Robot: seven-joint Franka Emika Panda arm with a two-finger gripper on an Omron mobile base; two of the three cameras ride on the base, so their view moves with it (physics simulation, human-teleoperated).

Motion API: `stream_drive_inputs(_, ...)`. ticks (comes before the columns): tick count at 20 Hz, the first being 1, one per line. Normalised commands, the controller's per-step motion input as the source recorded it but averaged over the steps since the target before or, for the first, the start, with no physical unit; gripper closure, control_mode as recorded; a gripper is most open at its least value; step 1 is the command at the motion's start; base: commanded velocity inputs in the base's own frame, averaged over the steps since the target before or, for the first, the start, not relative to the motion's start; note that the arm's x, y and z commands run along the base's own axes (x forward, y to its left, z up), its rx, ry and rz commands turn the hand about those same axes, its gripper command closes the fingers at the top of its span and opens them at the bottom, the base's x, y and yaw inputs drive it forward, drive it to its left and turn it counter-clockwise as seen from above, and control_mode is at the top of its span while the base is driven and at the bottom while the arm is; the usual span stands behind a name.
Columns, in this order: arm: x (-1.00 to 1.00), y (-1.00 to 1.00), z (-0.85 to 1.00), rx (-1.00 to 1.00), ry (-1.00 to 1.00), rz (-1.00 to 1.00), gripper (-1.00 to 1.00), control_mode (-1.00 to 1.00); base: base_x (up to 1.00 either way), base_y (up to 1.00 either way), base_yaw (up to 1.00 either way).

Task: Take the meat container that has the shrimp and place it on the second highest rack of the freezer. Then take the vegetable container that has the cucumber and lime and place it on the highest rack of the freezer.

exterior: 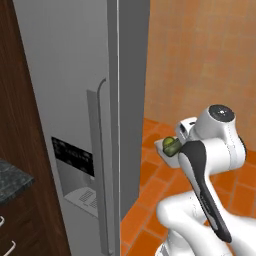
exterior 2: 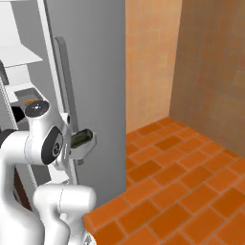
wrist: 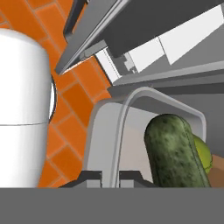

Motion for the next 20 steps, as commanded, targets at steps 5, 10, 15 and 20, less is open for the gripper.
stream_drive_inputs(5,0.00,0.00,0.00,0.00,0.00,0.00,1.00,1.00,0.11,-0.63,0.72)
stream_drive_inputs(10,0.00,0.00,0.00,0.00,0.00,0.00,1.00,1.00,0.11,-0.62,0.71)
stream_drive_inputs(15,0.00,0.00,0.00,0.00,0.00,0.00,1.00,1.00,0.37,-0.76,0.75)
stream_drive_inputs(20,0.00,0.00,0.00,0.00,0.00,0.00,1.00,1.00,0.48,-0.98,0.45)
